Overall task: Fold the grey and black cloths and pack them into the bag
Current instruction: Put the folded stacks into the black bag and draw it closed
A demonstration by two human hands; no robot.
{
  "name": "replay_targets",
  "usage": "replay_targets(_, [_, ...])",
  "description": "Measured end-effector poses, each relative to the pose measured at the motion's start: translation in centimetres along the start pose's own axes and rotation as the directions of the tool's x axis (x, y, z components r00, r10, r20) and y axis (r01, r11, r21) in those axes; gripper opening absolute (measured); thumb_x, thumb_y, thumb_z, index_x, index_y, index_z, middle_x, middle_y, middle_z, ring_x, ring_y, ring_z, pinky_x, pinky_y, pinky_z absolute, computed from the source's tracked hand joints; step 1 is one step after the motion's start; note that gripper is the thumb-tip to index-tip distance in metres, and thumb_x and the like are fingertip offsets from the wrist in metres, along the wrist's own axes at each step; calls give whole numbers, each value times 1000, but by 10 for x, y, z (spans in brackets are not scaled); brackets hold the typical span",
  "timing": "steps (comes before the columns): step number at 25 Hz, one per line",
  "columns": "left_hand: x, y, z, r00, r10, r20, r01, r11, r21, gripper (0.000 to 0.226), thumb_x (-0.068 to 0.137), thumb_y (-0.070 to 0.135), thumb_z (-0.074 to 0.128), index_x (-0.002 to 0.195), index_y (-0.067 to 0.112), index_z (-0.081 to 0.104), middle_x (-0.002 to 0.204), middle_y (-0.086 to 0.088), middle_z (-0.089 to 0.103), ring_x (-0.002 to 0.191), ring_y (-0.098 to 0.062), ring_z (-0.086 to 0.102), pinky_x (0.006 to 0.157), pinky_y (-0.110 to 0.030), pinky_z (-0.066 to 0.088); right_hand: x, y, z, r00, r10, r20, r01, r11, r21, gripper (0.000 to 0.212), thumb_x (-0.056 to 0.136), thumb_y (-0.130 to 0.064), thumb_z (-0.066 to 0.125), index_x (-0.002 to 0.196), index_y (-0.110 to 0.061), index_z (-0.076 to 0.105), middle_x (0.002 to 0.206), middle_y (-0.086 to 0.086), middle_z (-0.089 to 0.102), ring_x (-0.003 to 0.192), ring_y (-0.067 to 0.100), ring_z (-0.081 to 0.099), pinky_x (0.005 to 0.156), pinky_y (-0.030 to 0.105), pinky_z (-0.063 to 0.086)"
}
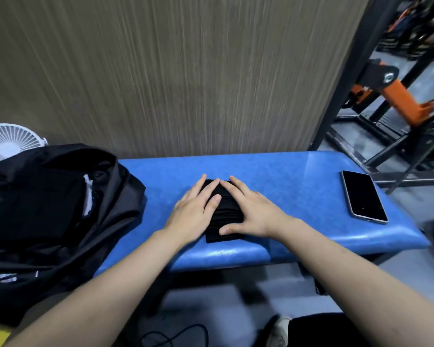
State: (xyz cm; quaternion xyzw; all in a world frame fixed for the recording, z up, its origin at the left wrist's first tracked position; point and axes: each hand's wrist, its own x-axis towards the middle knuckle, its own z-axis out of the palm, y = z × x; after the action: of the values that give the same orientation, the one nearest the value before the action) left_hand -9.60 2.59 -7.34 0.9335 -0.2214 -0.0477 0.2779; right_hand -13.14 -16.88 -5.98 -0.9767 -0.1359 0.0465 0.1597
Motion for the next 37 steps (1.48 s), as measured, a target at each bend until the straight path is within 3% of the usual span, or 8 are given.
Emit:
replay_targets(6, [-11,6,1,998,-52,20,54,994,-100,50,104,47,34,153,47,22,145,-6,46,135,-27,33,114,-39,26,-10,-5,7,999,8,46,-9,999,38,142,51,-76,81,156,-38,-8,165,-5,-5,144,36,34,113,47,38])
replay_targets(14, [-66,0,-19,984,10,175,4,997,-82,101,75,65,70,154,47,10,151,2,37,140,-20,27,113,-35,29,-46,-48,22,1000,-5,15,6,995,-102,144,53,-65,86,158,-24,-5,161,7,9,137,34,41,113,37,35])
replay_targets(16, [-82,2,-20,995,-33,99,46,990,-131,95,79,62,69,154,44,14,154,3,33,141,-21,26,116,-37,27,-49,-57,25,1000,21,-9,-22,992,-122,141,55,-66,84,157,-23,-3,160,10,12,135,35,43,113,39,36])
replay_targets(19, [-122,5,-1,887,-423,-184,256,783,-566,58,85,51,69,131,27,43,129,-3,47,124,-26,49,106,-39,40,-50,-70,28,997,70,-32,-73,991,-114,137,59,-67,81,157,-19,-1,158,12,15,135,36,44,114,38,36])
replay_targets(22, [-161,11,10,776,-573,264,528,360,-769,68,73,74,68,112,21,52,111,-3,60,96,-18,63,82,-30,53,-50,-87,37,994,91,-56,-98,987,-131,136,59,-72,77,157,-18,0,158,15,16,139,35,37,117,42,30])
replay_targets(25, [-159,3,-3,737,-455,499,629,192,-753,88,61,86,59,121,22,60,114,-10,66,105,-26,67,90,-38,55,-46,-108,46,990,122,-66,-133,970,-203,139,58,-79,72,157,-18,-3,158,17,17,147,33,23,117,54,22])
replay_targets(31, [-150,-10,-19,768,-405,495,592,154,-791,82,62,85,55,117,26,69,106,-7,76,102,-29,70,94,-44,54,-55,-126,34,996,79,37,-65,956,-287,142,55,-89,63,157,-27,-14,153,19,18,147,35,21,115,60,21])
replay_targets(37, [-151,-8,-25,778,-419,468,554,107,-826,60,75,72,64,116,28,69,103,0,77,99,-27,73,97,-48,53,-72,-120,27,994,-73,86,85,985,-150,124,67,-77,70,158,-38,-5,133,6,23,119,32,45,109,41,36])
